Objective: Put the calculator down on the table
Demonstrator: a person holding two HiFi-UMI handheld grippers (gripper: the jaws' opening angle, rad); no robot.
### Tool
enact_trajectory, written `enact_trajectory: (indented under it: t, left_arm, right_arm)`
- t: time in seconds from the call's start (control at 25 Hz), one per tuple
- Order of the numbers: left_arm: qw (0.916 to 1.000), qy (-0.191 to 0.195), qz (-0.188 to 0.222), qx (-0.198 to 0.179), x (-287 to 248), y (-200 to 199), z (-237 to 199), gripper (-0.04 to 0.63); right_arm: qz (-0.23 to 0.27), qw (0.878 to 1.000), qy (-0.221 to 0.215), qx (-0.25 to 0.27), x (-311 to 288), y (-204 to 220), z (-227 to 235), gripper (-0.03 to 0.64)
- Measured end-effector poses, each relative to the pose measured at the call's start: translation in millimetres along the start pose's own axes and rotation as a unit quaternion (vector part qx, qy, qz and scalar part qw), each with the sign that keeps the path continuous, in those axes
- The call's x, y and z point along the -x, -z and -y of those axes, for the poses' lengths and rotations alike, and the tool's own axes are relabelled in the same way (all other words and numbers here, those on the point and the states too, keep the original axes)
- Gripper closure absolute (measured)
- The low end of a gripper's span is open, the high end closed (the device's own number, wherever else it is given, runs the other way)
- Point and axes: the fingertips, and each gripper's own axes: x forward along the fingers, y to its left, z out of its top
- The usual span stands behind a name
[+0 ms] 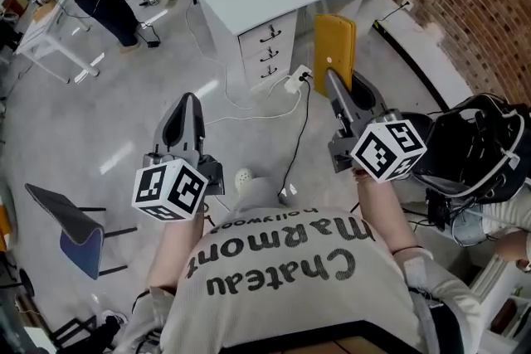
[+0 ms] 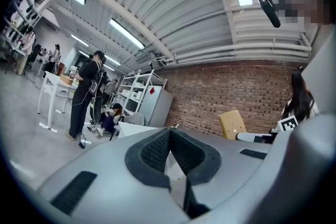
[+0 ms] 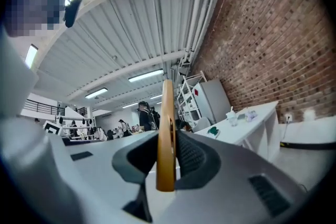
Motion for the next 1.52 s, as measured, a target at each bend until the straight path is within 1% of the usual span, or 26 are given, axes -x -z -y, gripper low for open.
enact_trajectory:
  t: [0.2,0.32,0.44,0.64,0.72,0.84,1.0,1.32,1.52]
  left_arm:
    - [0.9999,0.011,0.002,0.000,-47,12,-14,0.593]
    - [1.0000,0.003,-0.006,-0.004,-84,19,-29,0.594]
    - [0.9999,-0.002,-0.011,0.007,-121,18,-45,0.592]
    - [0.9996,0.022,0.010,0.017,-183,-3,-59,0.594]
    - [0.9995,0.029,0.010,0.007,-205,-12,-64,0.593]
    - [0.9991,0.034,0.015,-0.020,-234,-27,-73,0.594]
    - [0.9984,0.047,0.025,-0.019,-268,-43,-85,0.592]
    - [0.9973,0.068,0.023,-0.011,-317,-56,-111,0.592]
    - [0.9966,0.077,0.025,-0.018,-338,-62,-125,0.592]
  right_arm:
    - [-0.019,1.000,0.011,0.001,-36,17,30,0.528]
    - [-0.020,1.000,0.019,0.003,-62,18,47,0.528]
    - [-0.021,0.999,0.024,0.006,-91,13,61,0.528]
    - [-0.017,0.999,0.034,0.007,-142,-1,86,0.527]
    - [-0.012,0.999,0.039,0.005,-161,-7,94,0.528]
    - [-0.003,0.999,0.046,0.003,-189,-16,103,0.528]
    - [0.007,0.999,0.050,0.008,-223,-29,114,0.528]
    - [0.013,0.998,0.058,0.009,-277,-40,128,0.528]
    - [0.020,0.998,0.061,0.012,-302,-42,132,0.528]
